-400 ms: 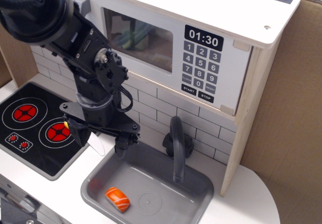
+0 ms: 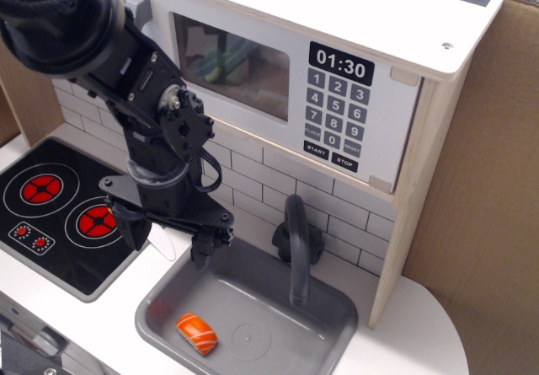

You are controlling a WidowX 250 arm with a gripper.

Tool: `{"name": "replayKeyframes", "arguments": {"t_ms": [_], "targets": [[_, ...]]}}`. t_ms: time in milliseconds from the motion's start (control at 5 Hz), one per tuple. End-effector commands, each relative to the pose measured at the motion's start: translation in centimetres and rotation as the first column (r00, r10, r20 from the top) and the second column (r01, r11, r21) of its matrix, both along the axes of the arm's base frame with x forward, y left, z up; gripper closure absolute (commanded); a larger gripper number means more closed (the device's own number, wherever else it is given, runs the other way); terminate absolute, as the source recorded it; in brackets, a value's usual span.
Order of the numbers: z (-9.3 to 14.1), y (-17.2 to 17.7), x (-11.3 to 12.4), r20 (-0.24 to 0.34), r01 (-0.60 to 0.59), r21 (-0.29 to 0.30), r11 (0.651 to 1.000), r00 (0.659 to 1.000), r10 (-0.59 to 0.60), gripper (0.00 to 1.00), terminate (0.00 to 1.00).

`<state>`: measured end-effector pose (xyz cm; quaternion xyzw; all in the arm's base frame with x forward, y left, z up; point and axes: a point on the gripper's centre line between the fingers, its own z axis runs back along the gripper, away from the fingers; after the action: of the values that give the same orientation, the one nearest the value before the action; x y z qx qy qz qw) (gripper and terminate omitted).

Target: Open microwave

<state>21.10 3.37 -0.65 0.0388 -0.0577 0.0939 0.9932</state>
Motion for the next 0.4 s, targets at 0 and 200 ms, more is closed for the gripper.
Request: {"name": "replayKeyframes", "arguments": {"t_ms": [0, 200], "targets": [[3.4, 6.1, 4.7, 0.096, -0.015, -0.048, 0.999, 0.995, 0.02, 0.0, 0.0], [5.8, 8.7, 5.7, 0.128, -0.049, -0.072, 0.996, 0.99, 0.057, 0.0, 0.0]]}}
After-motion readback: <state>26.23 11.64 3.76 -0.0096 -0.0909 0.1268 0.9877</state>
